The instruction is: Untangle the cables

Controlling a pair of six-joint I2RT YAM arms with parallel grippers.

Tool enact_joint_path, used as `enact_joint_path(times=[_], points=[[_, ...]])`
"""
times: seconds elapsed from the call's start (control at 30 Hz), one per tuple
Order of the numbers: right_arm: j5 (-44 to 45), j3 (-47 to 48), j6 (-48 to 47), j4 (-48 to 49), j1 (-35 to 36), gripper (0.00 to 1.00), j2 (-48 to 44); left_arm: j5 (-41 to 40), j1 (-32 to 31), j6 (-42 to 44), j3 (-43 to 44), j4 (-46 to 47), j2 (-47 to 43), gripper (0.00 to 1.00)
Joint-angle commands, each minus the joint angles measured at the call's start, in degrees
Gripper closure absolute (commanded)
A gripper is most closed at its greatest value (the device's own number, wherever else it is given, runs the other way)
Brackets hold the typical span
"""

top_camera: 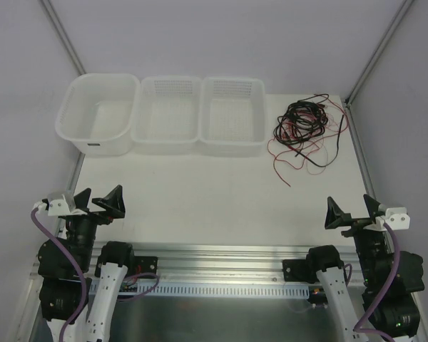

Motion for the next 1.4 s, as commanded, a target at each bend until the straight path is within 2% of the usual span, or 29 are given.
enact_joint_path(times=[0.0, 0.3, 0.53, 0.67, 0.9, 1.07, 1.27, 1.37], points=[[-1.75, 1.43, -0.04, 1.64, 0.31, 0.03, -3.39, -0.97, -0.20, 0.63, 0.50, 1.32, -9.68, 0.01], [-1.76, 1.69, 4.96, 0.94, 0.31, 0.03, -0.32, 0.09, -0.20, 0.36, -0.55, 1.14, -9.41, 0.01], [-2.73, 3.09, 13.82, -0.55, 0.31, 0.03, 9.60, 0.96, -0.20, -1.57, -2.83, 1.06, -7.40, 0.01], [-3.42, 3.89, 14.81, -0.91, 0.23, 0.03, 15.05, 1.67, -0.20, -2.27, -3.71, 1.06, -4.32, 0.01], [1.23, 7.92, 21.91, -0.47, 0.40, 0.03, 32.18, 2.72, -0.20, -3.06, -2.93, 0.79, 6.30, 0.01], [4.83, 12.93, 25.79, 0.32, -0.30, 0.03, 49.66, 6.23, -0.20, -3.86, -2.92, -0.09, 13.77, 0.01], [2.64, 19.18, 30.88, 4.27, -8.64, 0.03, 68.65, 9.40, -0.20, -3.68, -4.85, 0.18, 19.23, 0.01], [-3.06, 23.13, 33.61, 6.82, -14.09, 0.03, 79.11, 8.00, -0.20, -3.24, -6.52, 0.26, 20.12, 0.01]])
